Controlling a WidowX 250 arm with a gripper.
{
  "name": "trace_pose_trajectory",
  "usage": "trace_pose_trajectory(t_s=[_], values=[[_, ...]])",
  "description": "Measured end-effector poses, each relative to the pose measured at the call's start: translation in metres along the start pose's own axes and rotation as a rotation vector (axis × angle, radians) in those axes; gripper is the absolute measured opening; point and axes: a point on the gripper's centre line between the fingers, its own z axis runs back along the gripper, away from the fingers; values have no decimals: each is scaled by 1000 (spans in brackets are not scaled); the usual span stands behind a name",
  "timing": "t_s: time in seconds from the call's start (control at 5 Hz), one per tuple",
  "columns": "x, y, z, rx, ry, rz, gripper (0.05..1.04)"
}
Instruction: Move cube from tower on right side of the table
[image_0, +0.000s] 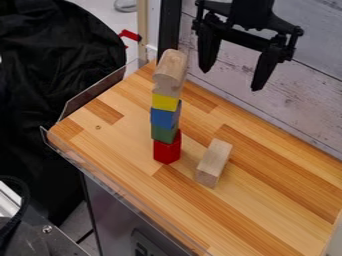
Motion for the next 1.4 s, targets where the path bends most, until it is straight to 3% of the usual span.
trace_pose_trajectory(t_s=[0.2, 0.6, 1.0, 1.4], values=[[-2, 1, -9, 10, 31, 0, 1000], [0, 5, -8, 12, 33, 7, 1000], [9, 6, 7, 10, -27, 9, 1000], [23, 40, 25, 11, -72, 115, 1000]])
